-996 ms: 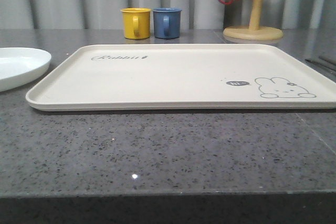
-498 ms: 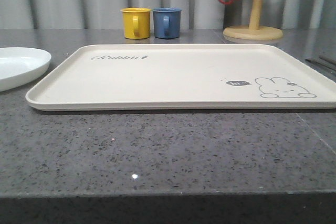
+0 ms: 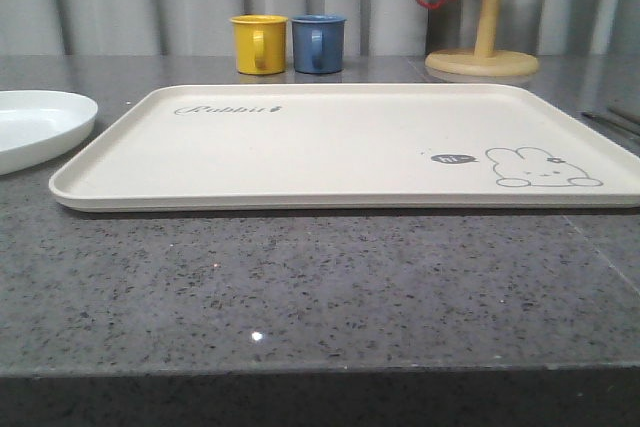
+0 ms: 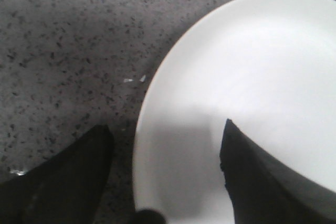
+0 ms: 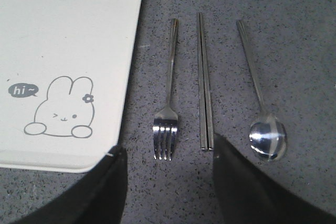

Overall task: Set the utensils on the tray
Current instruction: 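Grasp the white plate rim with the left gripper, then lift the plate with the left gripper and carry it over the tray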

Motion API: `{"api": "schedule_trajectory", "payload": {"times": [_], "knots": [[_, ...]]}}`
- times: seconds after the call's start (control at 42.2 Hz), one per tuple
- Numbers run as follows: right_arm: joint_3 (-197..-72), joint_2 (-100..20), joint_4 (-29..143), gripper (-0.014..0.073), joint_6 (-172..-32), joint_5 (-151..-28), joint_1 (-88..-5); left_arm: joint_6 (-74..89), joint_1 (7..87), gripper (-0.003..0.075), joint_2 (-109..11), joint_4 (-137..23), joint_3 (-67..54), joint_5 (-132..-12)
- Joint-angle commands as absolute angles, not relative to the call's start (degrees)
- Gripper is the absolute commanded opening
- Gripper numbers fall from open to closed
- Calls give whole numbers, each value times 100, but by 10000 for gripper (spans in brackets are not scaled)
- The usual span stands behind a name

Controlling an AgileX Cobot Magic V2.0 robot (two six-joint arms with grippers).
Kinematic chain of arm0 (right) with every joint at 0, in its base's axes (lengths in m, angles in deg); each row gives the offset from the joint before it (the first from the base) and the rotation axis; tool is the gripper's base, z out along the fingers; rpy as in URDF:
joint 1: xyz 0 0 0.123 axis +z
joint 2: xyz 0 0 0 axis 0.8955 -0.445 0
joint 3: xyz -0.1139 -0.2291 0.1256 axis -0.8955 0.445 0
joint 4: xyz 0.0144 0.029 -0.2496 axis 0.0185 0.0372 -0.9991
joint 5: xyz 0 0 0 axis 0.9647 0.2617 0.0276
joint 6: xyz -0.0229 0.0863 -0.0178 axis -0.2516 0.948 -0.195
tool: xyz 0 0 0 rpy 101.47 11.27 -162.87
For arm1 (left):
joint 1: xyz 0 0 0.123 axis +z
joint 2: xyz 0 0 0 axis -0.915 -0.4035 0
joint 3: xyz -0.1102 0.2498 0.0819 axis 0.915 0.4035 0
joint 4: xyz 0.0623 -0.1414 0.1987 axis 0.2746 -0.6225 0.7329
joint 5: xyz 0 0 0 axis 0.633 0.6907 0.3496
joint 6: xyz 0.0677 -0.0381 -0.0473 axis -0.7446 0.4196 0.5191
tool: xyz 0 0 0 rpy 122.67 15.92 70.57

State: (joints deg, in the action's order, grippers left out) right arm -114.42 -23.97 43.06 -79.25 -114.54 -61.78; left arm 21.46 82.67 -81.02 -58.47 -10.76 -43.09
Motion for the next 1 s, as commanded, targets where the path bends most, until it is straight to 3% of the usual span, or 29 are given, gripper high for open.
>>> {"api": "schedule_trajectory", "payload": {"times": [0.0, 0.237, 0.403, 0.759, 0.972], "knots": [[-11640, -2399, 4310, 403, -7921, -11065, -6222, 2146, 8226, 374, -7907, -5954, -1264, -4320], [-11640, -2399, 4310, 403, -7921, -11065, -6222, 2146, 8226, 102, -7907, -5621, -1264, -4256], [-11640, -2399, 4310, 403, -7921, -11065, -6222, 2146, 8226, -19, -7907, -5556, -1264, -4241], [-11640, -2399, 4310, 403, -7921, -11065, -6222, 2146, 8167, -20, -7482, -6037, -1977, -3663], [-11640, -2399, 4310, 403, -7921, -11065, -6222, 2146, 7526, -20, -7437, -6226, -2221, -3510]]}}
